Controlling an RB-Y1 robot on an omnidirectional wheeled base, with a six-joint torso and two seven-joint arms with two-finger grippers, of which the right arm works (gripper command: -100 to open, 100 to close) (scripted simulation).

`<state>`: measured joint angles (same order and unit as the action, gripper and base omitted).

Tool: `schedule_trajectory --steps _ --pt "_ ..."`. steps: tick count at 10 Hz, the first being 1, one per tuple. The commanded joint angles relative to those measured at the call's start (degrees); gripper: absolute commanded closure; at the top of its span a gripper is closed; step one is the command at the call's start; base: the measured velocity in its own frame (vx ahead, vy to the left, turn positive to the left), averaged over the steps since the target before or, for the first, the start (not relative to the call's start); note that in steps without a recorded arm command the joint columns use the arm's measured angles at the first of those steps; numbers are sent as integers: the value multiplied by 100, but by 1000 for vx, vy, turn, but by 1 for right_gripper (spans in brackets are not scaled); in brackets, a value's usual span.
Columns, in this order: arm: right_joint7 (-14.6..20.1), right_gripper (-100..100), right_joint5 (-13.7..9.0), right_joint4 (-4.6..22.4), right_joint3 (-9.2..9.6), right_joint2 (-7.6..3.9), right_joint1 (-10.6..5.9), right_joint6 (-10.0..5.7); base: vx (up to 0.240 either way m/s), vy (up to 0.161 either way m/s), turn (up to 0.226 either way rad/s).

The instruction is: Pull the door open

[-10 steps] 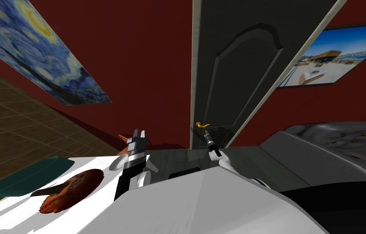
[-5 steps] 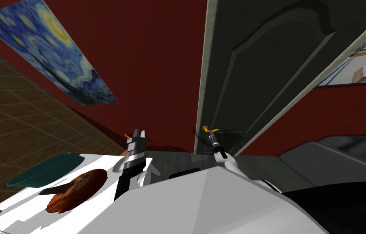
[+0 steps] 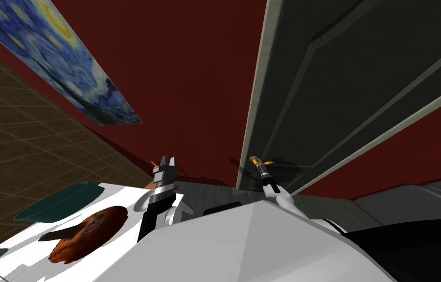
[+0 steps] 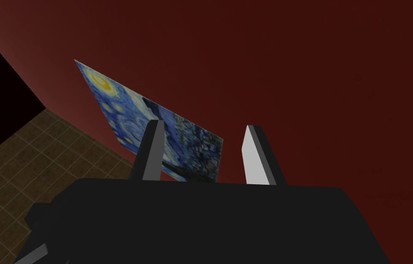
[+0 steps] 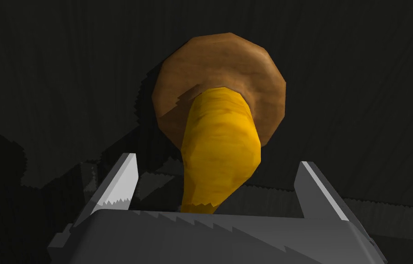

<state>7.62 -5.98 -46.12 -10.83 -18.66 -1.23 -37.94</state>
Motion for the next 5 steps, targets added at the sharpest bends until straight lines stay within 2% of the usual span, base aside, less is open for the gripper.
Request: schedule_trajectory --steps 1,5 --pt "-1 100 3 0 6 3 -1 5 -17 1 -25" --pt "-1 100 3 0 6 3 -1 5 -15 2 -1"
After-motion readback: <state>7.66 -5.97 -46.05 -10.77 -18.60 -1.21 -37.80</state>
